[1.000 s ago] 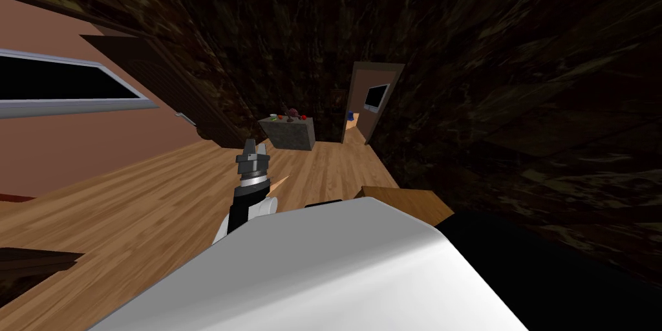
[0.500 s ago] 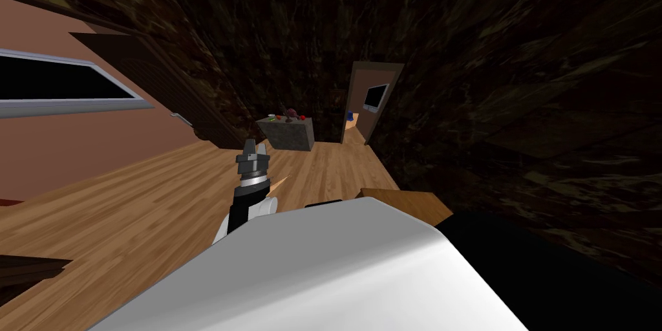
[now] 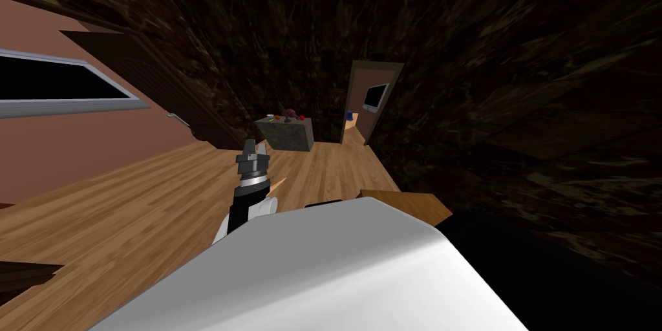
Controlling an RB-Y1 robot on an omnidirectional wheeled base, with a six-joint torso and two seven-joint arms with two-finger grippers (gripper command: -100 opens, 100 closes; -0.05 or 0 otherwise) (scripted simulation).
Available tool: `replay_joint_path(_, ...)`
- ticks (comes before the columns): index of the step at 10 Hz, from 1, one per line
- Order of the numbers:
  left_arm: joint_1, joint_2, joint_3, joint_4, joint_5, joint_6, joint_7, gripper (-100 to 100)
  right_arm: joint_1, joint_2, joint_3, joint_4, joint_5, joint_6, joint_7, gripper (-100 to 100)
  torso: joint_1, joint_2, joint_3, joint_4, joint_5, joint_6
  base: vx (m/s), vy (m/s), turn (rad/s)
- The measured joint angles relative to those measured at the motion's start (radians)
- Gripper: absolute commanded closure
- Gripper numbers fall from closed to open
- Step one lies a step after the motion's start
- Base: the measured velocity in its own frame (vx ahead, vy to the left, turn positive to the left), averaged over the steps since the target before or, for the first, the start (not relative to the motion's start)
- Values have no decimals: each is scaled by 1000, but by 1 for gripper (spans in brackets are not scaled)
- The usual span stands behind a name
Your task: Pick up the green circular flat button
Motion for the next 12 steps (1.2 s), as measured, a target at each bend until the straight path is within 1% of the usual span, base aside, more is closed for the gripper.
replay_joint_path(1, 0, 0, 0, 0, 0, 0, 0, 0, 5, 1, 21, 2, -28, 7, 21, -100, -1, -1, 0, 0, 0, 0, 43, -31, -11)
replay_joint_path(2, 0, 0, 0, 0, 0, 0, 0, 0, 6, 6, 32, 6, -58, 14, 47, -100, -1, -1, 0, 0, 0, 0, 17, -13, 3)
replay_joint_path(3, 0, 0, 0, 0, 0, 0, 0, 0, 4, 9, 35, 12, -78, 15, 66, -100, 0, 0, 0, 0, 0, 0, 31, -33, -14)
replay_joint_path(4, 0, 0, 0, 0, 0, 0, 0, 0, 12, 9, 56, 10, -106, 22, 85, -100, -1, 0, 0, 0, 0, 0, 37, -35, -11)
replay_joint_path(5, 0, 0, 0, 0, 0, 0, 0, 0, 11, 14, 65, 21, -137, 26, 112, -100, -1, 0, 0, 0, 0, 0, 20, -17, 2)
replay_joint_path(6, 0, 0, 0, 0, 0, 0, 0, 0, 9, 17, 69, 25, -155, 27, 131, -100, 0, 0, 0, 0, 0, 0, 38, -36, -17)
replay_joint_path(7, 0, 0, 0, 0, 0, 0, 0, 0, 17, 20, 88, 25, -184, 35, 154, -100, -1, 0, 0, 0, 0, 0, 41, -34, -16)
replay_joint_path(8, 0, 0, 0, 0, 0, 0, 0, 0, 15, 27, 99, 37, -215, 39, 182, -100, -2, -1, 0, 0, -1, -1, 19, -10, 0)
replay_joint_path(9, 0, 0, 0, 0, 0, 0, 0, 0, 11, 30, 102, 46, -233, 38, 202, -100, -2, 0, 1, 1, -1, -1, 45, -27, -1)
replay_joint_path(10, 0, 0, 0, 0, 0, 0, 0, 0, -1, 39, 118, 78, -263, 33, 234, -100, -4, 0, 1, 1, -2, 0, 50, -32, -11)
replay_joint_path(11, 0, 0, 0, 0, 0, 0, 0, 0, 2, 44, 129, 82, -294, 36, 266, -100, -6, 1, 1, 1, -3, 0, 56, -49, -24)
replay_joint_path(12, 0, 0, 0, 0, 0, 0, 0, 0, 9, 45, 151, 83, -325, 46, 295, -100, -7, 1, 1, 1, -3, 0, 45, -45, -7)
